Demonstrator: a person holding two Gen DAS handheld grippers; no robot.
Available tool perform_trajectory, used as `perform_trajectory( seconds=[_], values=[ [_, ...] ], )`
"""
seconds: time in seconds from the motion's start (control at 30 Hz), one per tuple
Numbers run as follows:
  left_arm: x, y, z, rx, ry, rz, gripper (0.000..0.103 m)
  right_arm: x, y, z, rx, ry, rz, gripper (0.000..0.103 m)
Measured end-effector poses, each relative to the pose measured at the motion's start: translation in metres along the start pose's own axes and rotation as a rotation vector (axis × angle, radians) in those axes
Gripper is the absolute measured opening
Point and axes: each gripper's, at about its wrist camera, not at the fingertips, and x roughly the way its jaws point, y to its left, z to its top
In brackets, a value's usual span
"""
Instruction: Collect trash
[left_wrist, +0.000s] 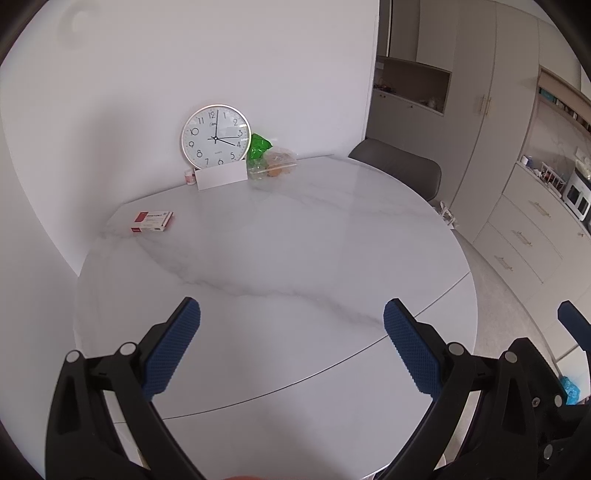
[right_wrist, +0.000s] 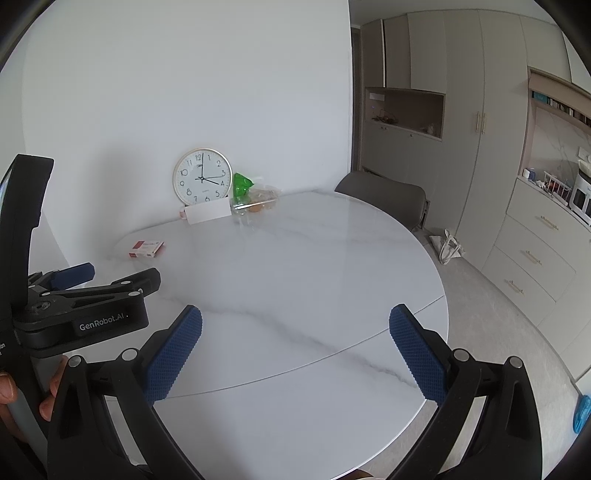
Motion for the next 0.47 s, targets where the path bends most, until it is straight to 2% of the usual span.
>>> perform_trajectory(
  seconds=[0.47],
  values=[
    [0.0039,-0.0016,-0.0001,0.008,0.013,-0.016,0.095,0.0027,-0.0017,0.0006,0.002,0.009,0.004,0.101]
  ],
)
